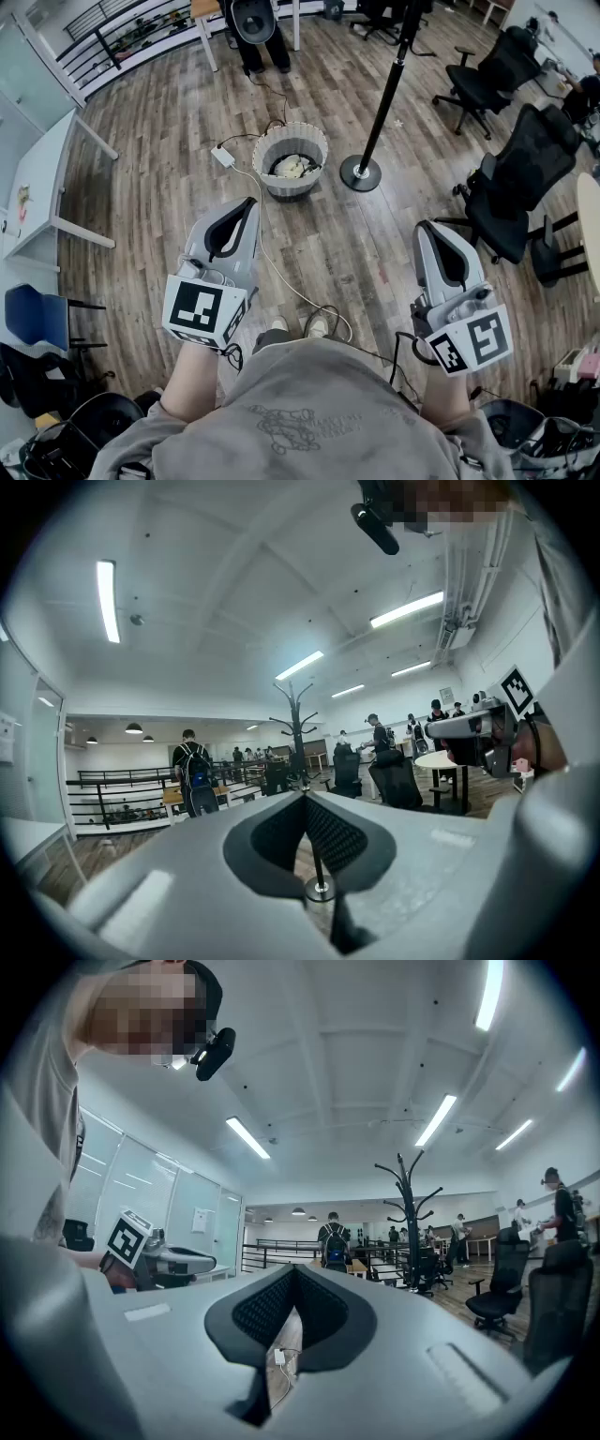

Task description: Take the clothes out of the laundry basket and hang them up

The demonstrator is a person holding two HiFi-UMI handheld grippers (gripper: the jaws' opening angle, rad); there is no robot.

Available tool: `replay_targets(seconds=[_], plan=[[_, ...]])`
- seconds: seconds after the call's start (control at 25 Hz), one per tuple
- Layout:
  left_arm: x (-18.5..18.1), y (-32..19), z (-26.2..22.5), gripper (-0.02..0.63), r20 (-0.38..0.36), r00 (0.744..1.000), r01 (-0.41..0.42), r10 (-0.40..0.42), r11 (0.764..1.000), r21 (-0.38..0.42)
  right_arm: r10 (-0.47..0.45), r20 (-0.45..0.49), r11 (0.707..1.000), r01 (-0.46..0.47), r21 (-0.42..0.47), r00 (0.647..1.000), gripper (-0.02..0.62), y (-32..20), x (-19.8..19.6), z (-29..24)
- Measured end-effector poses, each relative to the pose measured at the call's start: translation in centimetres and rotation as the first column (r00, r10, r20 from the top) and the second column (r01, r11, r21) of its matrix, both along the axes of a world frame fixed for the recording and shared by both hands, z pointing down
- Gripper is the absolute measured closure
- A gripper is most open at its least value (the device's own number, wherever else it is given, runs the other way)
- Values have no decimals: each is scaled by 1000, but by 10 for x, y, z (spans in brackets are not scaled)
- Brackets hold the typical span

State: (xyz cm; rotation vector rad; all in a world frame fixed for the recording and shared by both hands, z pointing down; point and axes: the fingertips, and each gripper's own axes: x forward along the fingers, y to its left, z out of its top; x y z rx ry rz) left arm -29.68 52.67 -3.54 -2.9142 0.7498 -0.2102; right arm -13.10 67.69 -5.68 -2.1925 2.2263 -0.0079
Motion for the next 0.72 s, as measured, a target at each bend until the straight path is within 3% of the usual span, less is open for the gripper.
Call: replay_targets(seconds=[0.32,0.64,0.68,0.72], plan=[[8,3,1,605,3,1000,-5,5,1000,-4,0,67,999,-3,32,998,568,2,12,-5],[11,4,0,604,-10,999,43,-43,999,-10,21,38,999,-23,35,999,567,10,23,-2],[11,5,0,603,-27,999,43,-44,999,-27,28,40,999,-30,37,999,539,12,25,-1],[12,5,-1,554,-45,998,39,-41,998,-46,33,43,999,-35,37,999,455,12,27,0]])
